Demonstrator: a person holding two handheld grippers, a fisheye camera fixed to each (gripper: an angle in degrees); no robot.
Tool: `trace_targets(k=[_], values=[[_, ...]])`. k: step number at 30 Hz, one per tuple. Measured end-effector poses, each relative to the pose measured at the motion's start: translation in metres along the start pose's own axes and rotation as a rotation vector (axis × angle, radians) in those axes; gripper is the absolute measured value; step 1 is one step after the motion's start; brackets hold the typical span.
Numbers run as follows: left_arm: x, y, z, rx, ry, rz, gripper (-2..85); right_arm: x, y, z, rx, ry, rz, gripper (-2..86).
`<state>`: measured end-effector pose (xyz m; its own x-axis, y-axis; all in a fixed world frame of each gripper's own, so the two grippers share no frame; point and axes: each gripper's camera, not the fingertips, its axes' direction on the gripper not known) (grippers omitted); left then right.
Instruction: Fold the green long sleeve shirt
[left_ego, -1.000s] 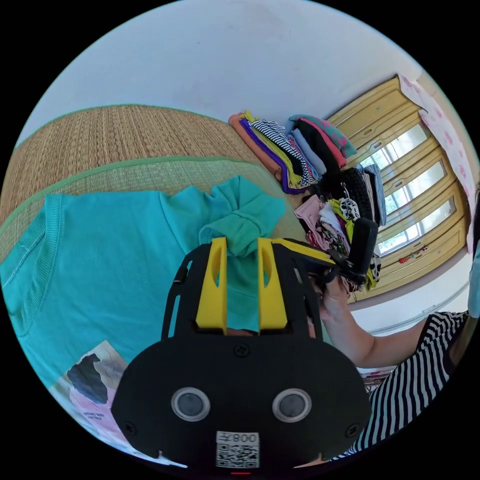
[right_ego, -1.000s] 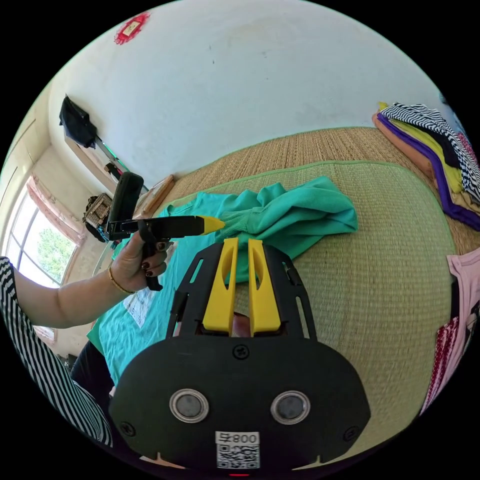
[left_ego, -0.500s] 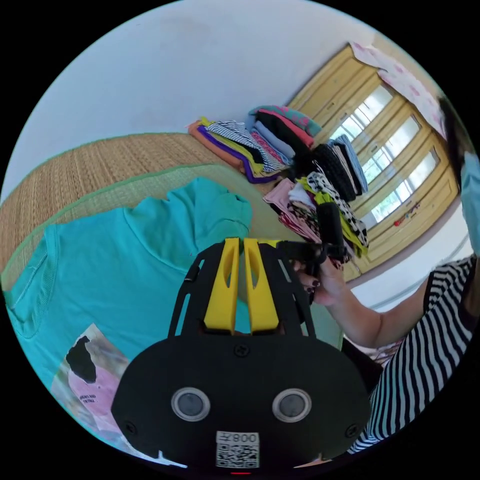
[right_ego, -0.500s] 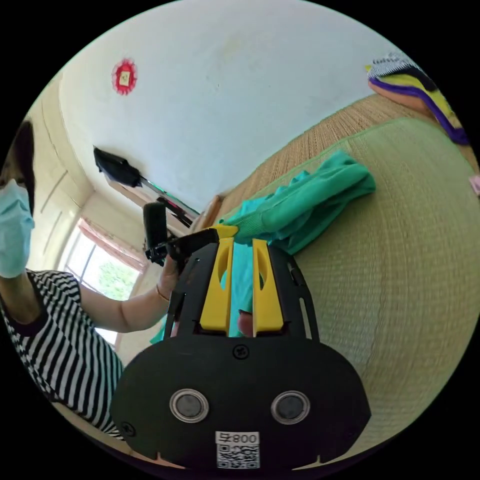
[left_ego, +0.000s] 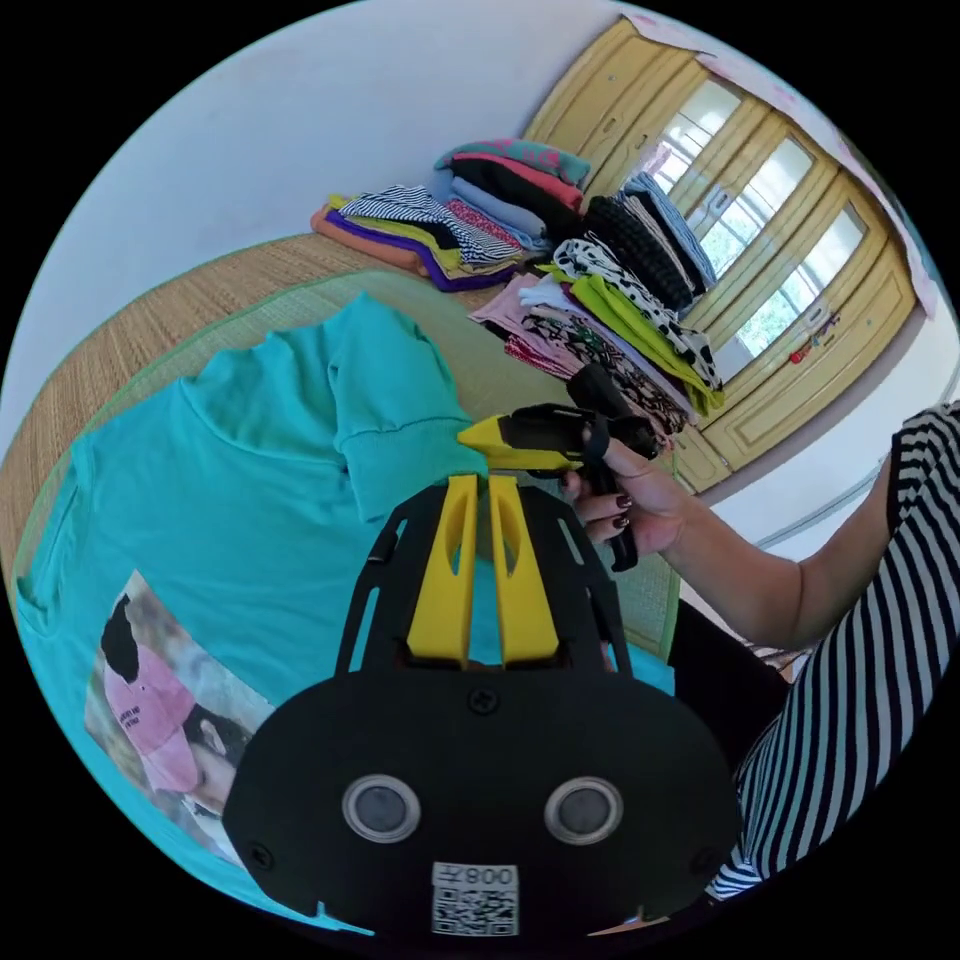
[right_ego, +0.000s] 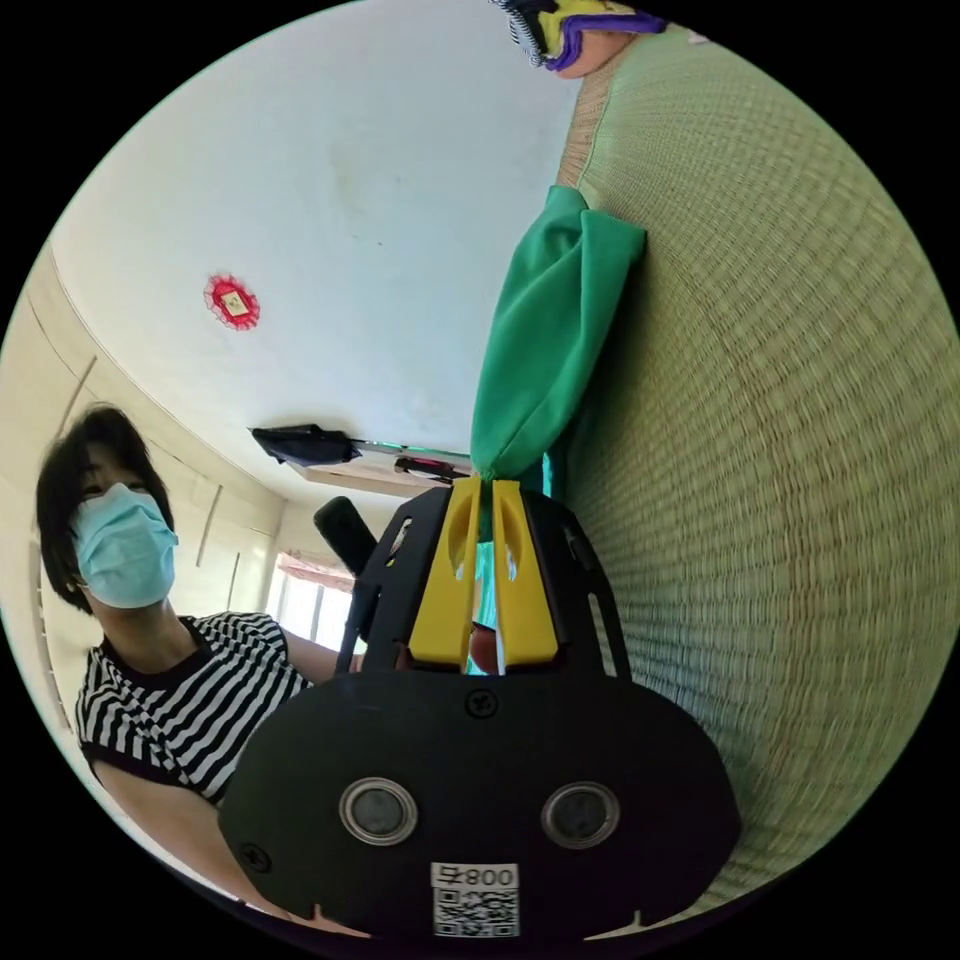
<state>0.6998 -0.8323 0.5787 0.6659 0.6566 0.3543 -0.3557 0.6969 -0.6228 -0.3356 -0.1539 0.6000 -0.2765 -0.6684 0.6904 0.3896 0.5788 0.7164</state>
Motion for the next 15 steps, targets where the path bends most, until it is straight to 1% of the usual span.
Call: trace_targets(k=[3,5,6,7,8,12,13,15], values=[[-0.042,0.029,-0.019,0.079,0.071,-0.169,4.9,0.000,0.000,-0.016,0.025,-0.043,-0.011,1.9],[-0.087,0.055,-0.021,0.134,0.184,-0.335,7.2,0.000,-0.001,-0.027,0.041,-0.076,-0.008,1.6],[-0.098,0.060,-0.019,0.146,0.223,-0.369,7.7,-0.001,-0.001,-0.033,0.051,-0.096,-0.010,1.5],[-0.117,0.069,-0.012,0.158,0.306,-0.424,8.8,-0.002,-0.002,-0.036,0.054,-0.106,-0.010,1.4],[-0.131,0.074,-0.005,0.164,0.382,-0.449,9.7,-0.005,-0.003,-0.041,0.054,-0.114,-0.013,1.4],[-0.150,0.077,0.020,0.145,0.543,-0.462,9.7,-0.019,-0.008,-0.061,0.061,-0.125,-0.020,1.2],[-0.153,0.078,0.026,0.146,0.599,-0.460,8.2,-0.020,-0.008,-0.064,0.066,-0.138,-0.019,1.2],[-0.156,0.080,0.024,0.179,0.609,-0.448,4.8,-0.027,-0.011,-0.081,0.093,-0.182,-0.016,1.1]])
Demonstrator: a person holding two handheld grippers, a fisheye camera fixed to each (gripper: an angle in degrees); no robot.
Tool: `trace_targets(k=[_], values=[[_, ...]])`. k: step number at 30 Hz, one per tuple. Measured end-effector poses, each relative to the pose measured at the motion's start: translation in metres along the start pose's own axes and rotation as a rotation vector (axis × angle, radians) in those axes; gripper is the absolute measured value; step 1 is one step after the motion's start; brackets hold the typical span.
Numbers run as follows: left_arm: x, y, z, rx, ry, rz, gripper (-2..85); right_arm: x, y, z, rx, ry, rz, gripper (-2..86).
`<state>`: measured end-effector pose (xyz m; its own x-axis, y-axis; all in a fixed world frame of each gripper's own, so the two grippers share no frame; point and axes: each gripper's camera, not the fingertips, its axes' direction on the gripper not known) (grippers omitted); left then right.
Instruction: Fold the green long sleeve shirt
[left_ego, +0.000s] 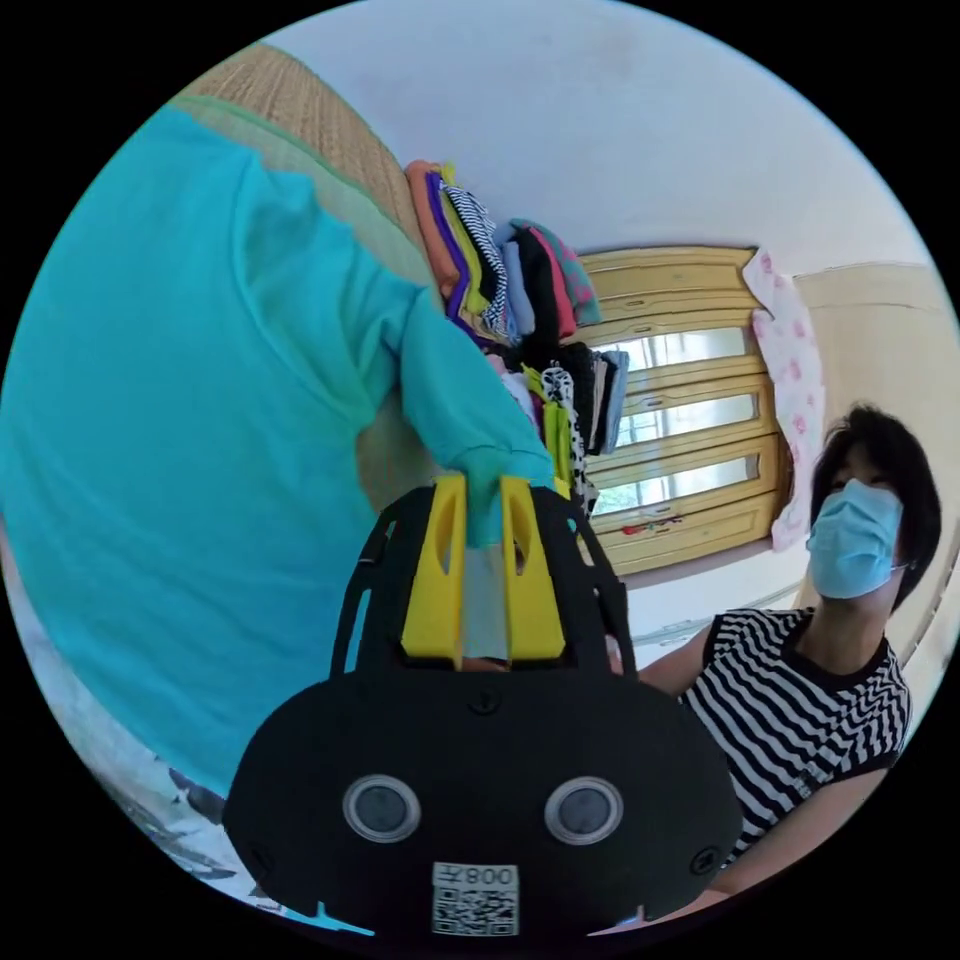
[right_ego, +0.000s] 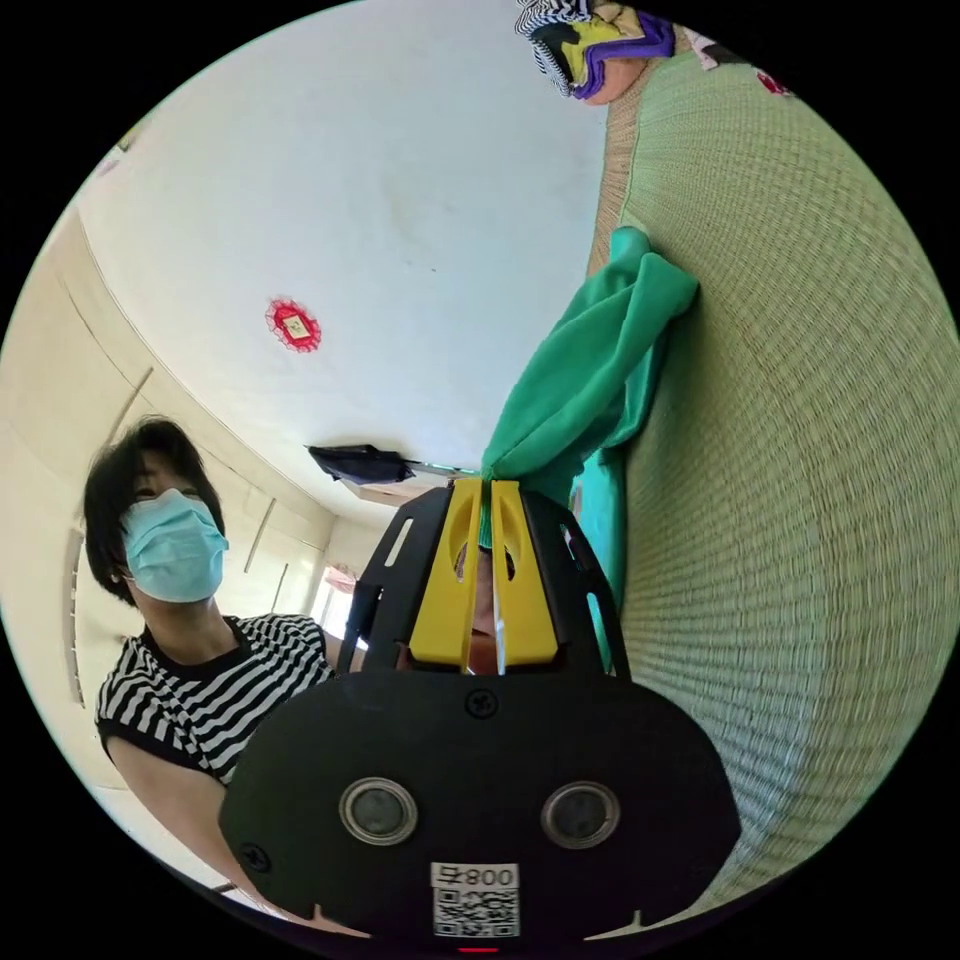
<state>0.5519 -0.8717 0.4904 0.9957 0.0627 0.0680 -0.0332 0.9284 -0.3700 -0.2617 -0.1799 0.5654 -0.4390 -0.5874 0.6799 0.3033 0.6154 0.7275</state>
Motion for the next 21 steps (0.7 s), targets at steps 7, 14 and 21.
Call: trace_targets(k=[7,14,21], values=[[0.045,-0.049,-0.011,-0.037,0.041,0.212,1.3,-0.057,-0.019,-0.045,0.106,-0.106,-0.045,1.1],[0.155,-0.086,0.015,-0.220,-0.140,0.586,1.0,-0.175,-0.078,-0.086,0.231,-0.271,-0.213,1.1],[0.159,-0.072,-0.005,-0.242,-0.226,0.617,1.0,-0.287,-0.135,-0.081,0.232,-0.226,-0.280,1.1]])
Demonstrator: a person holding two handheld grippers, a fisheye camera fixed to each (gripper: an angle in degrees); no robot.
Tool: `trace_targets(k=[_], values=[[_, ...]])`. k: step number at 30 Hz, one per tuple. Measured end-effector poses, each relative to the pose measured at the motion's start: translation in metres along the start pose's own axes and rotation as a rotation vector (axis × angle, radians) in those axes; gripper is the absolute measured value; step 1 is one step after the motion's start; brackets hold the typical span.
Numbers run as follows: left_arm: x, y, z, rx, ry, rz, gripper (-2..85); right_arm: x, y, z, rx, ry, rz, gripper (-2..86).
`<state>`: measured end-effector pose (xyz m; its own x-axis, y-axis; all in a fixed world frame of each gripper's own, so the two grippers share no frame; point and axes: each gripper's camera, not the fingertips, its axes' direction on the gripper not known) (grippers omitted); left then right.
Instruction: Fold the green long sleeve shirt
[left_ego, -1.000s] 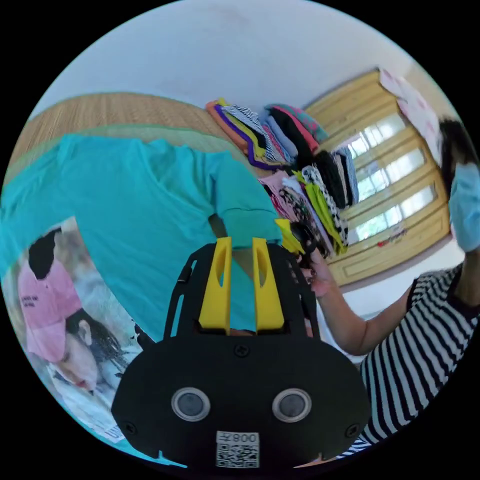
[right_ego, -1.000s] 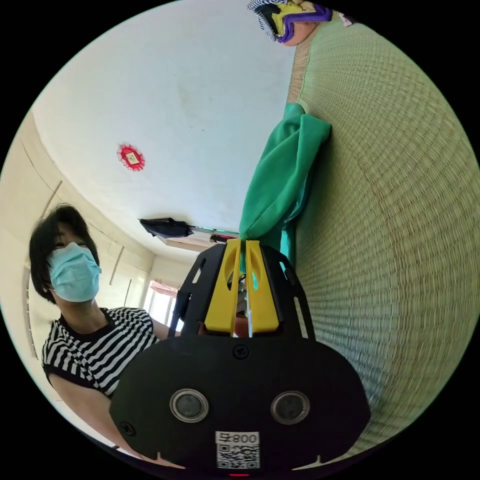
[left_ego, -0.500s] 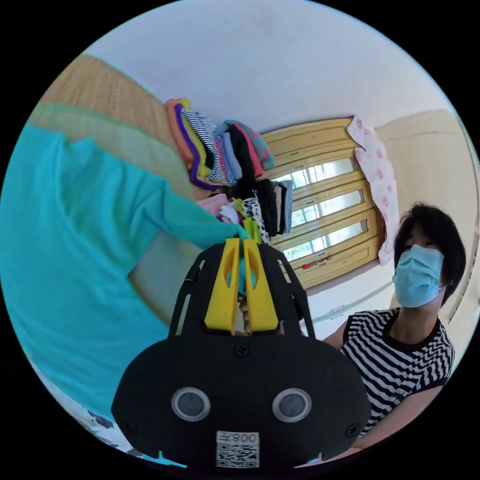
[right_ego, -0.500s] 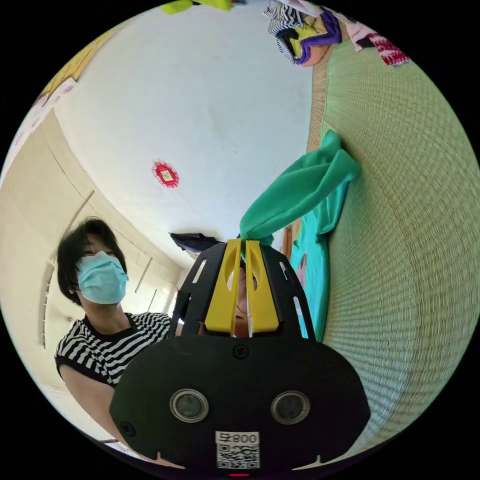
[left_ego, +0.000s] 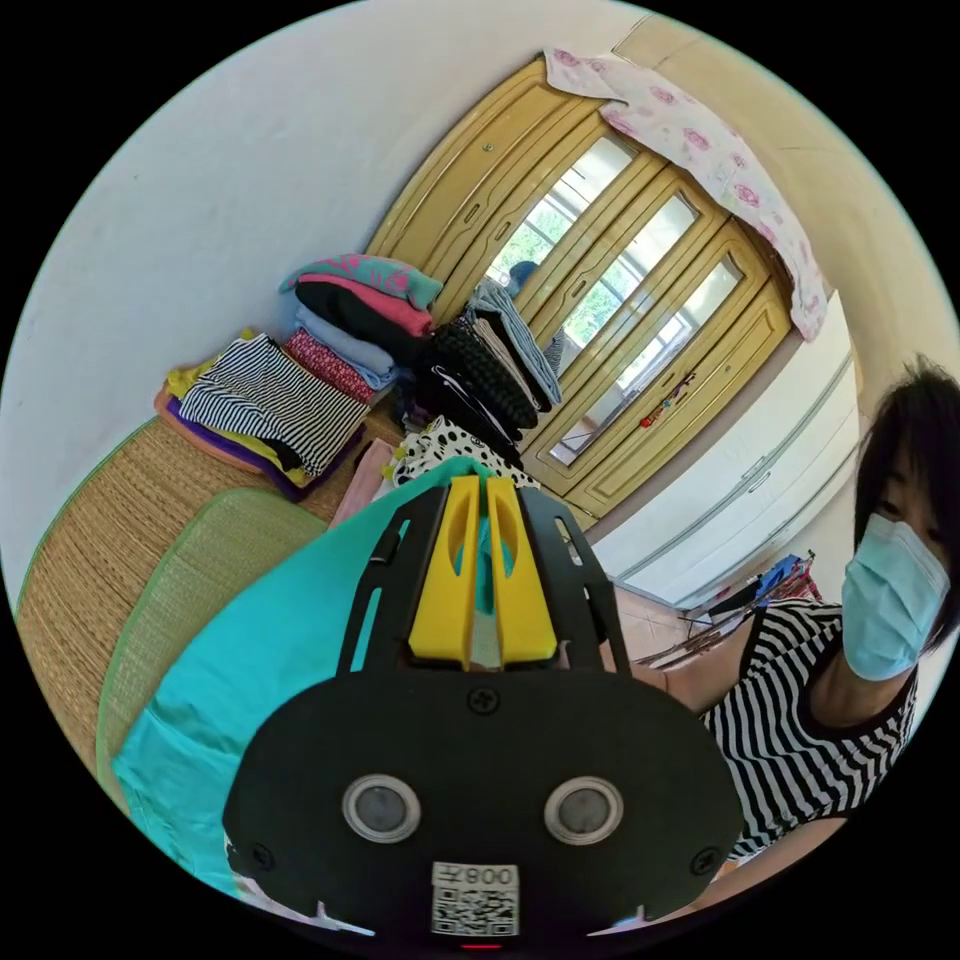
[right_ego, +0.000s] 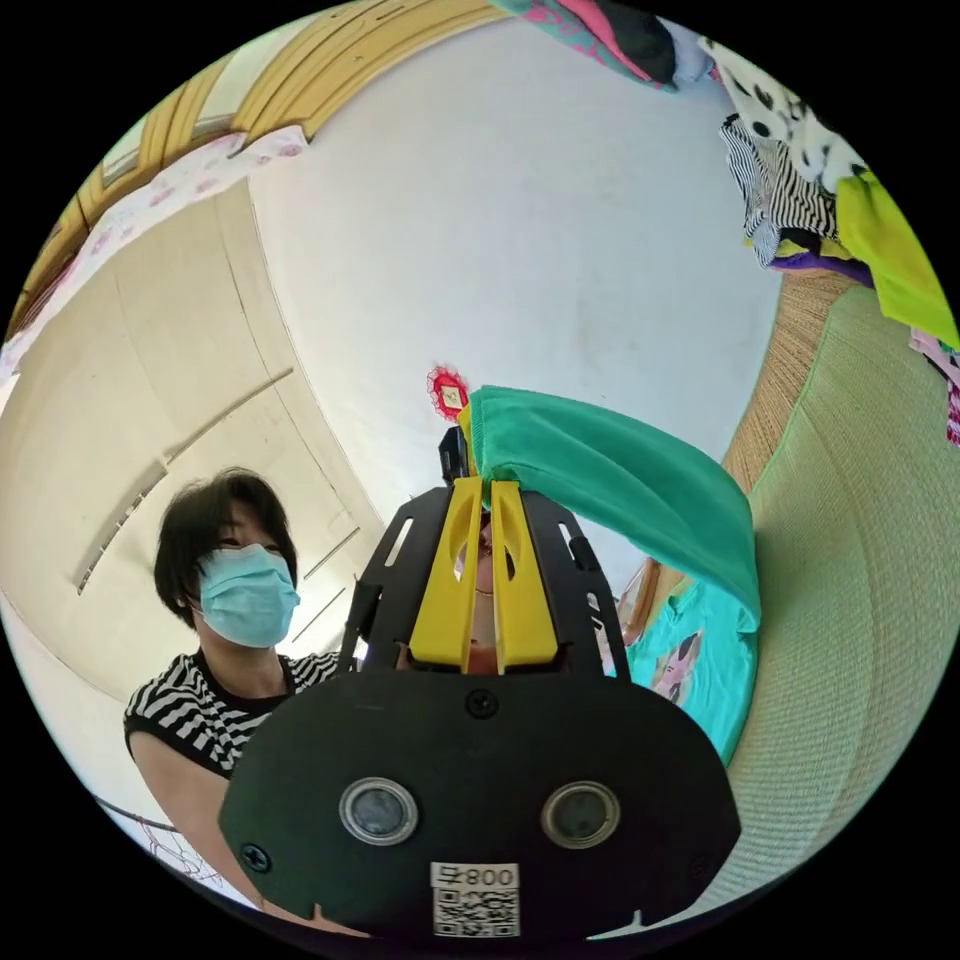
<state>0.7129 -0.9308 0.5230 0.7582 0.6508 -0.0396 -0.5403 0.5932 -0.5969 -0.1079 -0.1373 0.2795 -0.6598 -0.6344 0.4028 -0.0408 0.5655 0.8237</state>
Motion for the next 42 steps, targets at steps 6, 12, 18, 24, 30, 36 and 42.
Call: trace_targets(k=[6,12,18,24,30,36,42], values=[[-0.030,0.078,-0.049,0.032,-0.043,-0.101,0.9,-0.023,-0.037,0.081,-0.062,-0.027,0.041,1.2],[-0.049,0.180,-0.134,0.092,-0.124,-0.155,0.9,-0.044,-0.059,0.225,-0.224,-0.071,0.067,1.3],[-0.072,0.313,-0.216,0.128,-0.239,-0.261,1.0,-0.044,-0.049,0.386,-0.430,-0.087,0.132,1.4],[-0.128,0.460,-0.256,0.125,-0.300,-0.460,1.0,-0.018,-0.027,0.510,-0.584,-0.033,0.242,1.6],[-0.199,0.578,-0.263,0.106,-0.288,-0.611,1.0,0.005,-0.019,0.601,-0.696,0.055,0.331,1.6],[-0.256,0.665,-0.255,0.068,-0.301,-0.703,1.0,0.007,-0.030,0.681,-0.803,0.145,0.354,1.6],[-0.303,0.743,-0.236,0.026,-0.294,-0.796,1.0,-0.009,-0.038,0.751,-0.950,0.279,0.315,1.3]])
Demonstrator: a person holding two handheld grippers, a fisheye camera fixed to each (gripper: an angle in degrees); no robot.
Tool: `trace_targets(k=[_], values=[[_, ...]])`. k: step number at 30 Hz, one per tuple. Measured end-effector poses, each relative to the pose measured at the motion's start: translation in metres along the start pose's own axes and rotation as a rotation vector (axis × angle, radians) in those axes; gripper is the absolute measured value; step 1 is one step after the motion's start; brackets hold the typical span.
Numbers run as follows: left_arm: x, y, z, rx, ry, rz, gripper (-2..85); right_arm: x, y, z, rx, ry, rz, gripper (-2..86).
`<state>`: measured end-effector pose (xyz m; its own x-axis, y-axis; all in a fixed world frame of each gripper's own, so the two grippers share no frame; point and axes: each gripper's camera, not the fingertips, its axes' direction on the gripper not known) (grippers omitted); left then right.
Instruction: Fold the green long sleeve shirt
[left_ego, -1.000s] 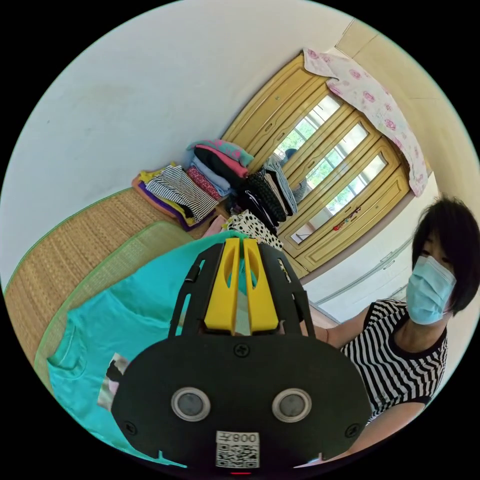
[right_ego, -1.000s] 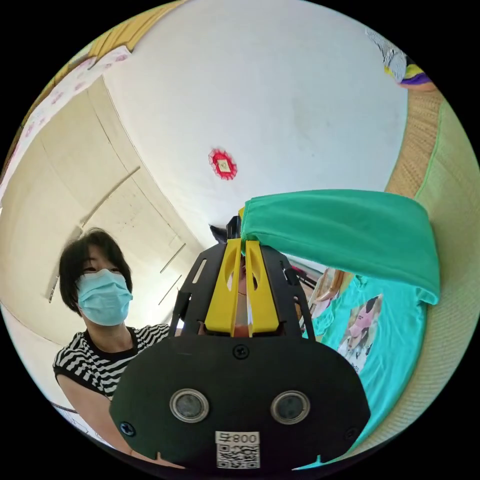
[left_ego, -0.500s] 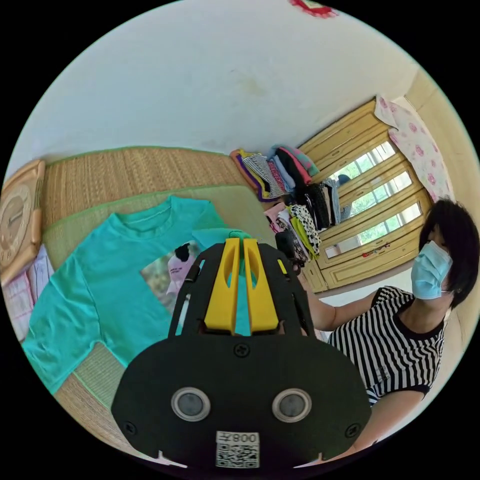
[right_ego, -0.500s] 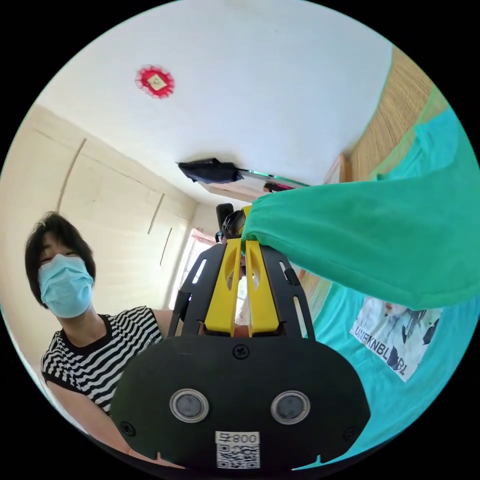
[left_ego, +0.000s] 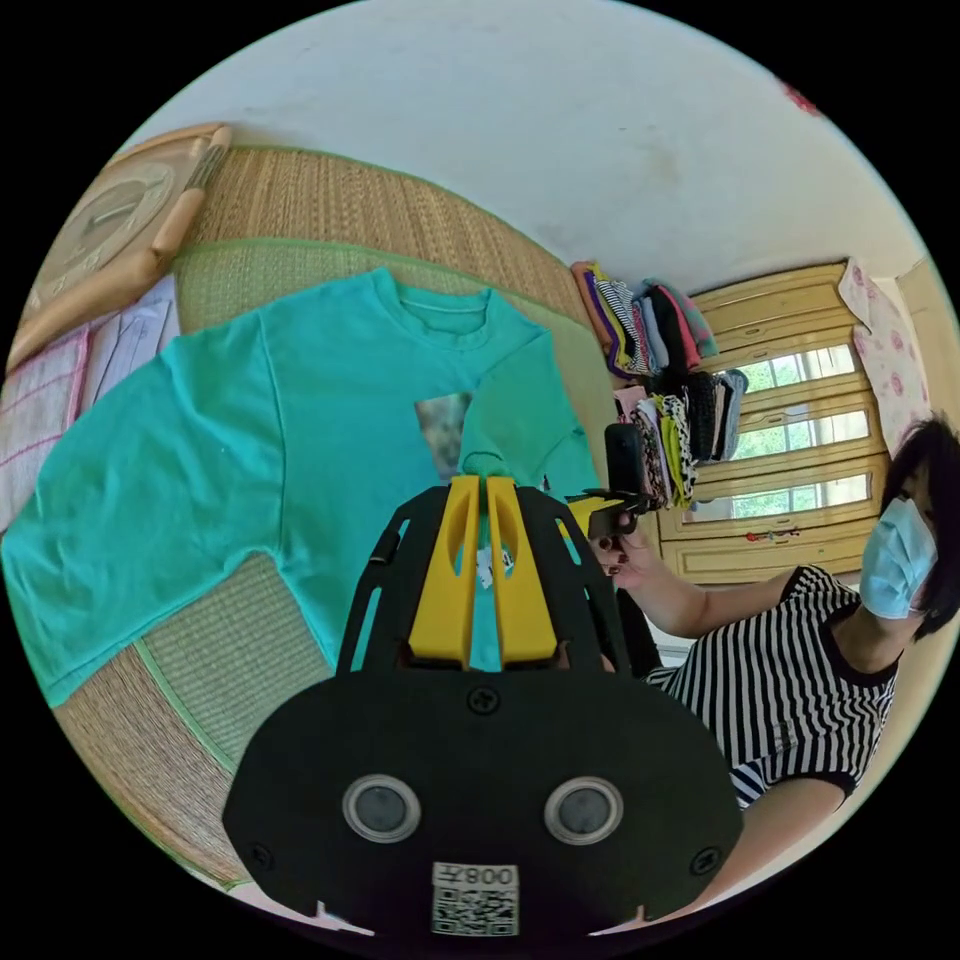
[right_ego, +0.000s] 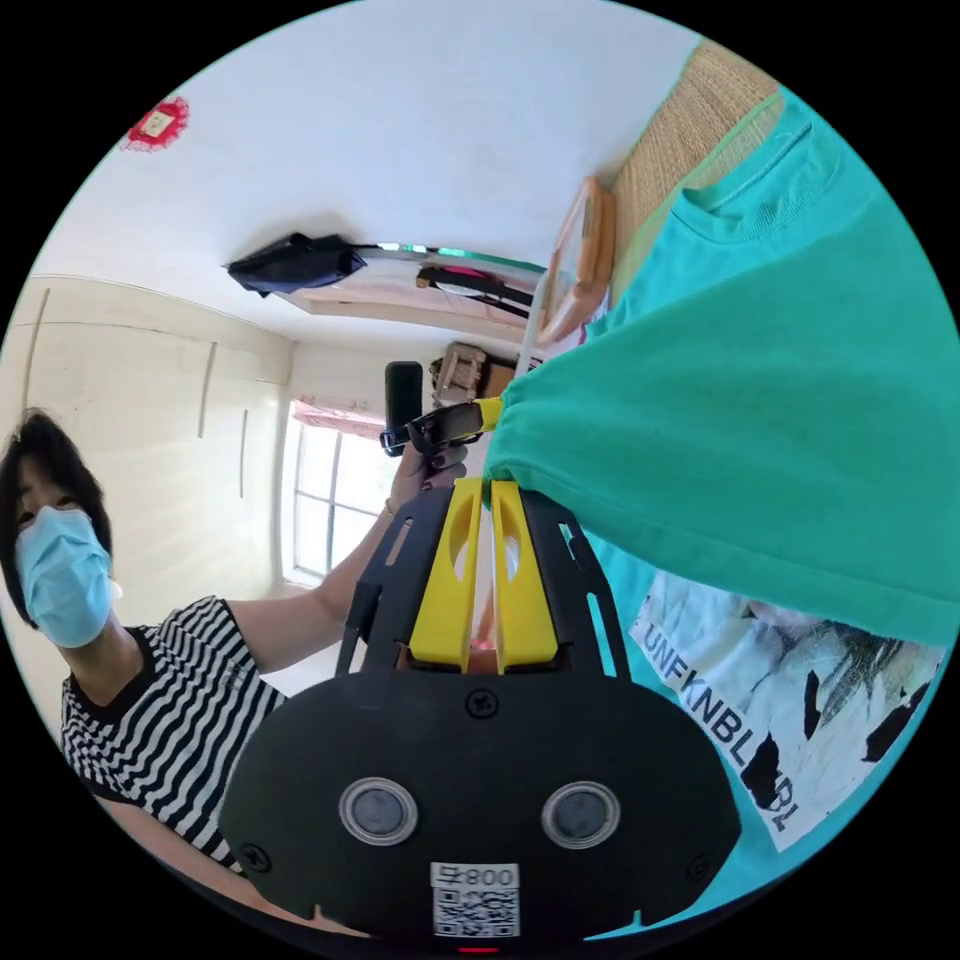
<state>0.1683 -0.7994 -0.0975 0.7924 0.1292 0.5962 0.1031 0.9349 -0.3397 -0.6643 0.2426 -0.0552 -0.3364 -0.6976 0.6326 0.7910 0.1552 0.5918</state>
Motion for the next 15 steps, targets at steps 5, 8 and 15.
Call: trace_targets(k=[5,8,15], values=[[-0.056,0.011,0.033,-0.037,-0.004,-0.060,1.0,-0.028,-0.031,0.024,-0.081,0.150,0.019,1.5],[-0.076,0.009,0.049,-0.064,-0.016,-0.070,1.0,-0.043,-0.047,0.031,-0.108,0.196,0.031,1.6],[-0.096,-0.002,0.078,-0.127,-0.075,-0.058,1.3,-0.073,-0.077,0.030,-0.122,0.213,0.080,1.7]])
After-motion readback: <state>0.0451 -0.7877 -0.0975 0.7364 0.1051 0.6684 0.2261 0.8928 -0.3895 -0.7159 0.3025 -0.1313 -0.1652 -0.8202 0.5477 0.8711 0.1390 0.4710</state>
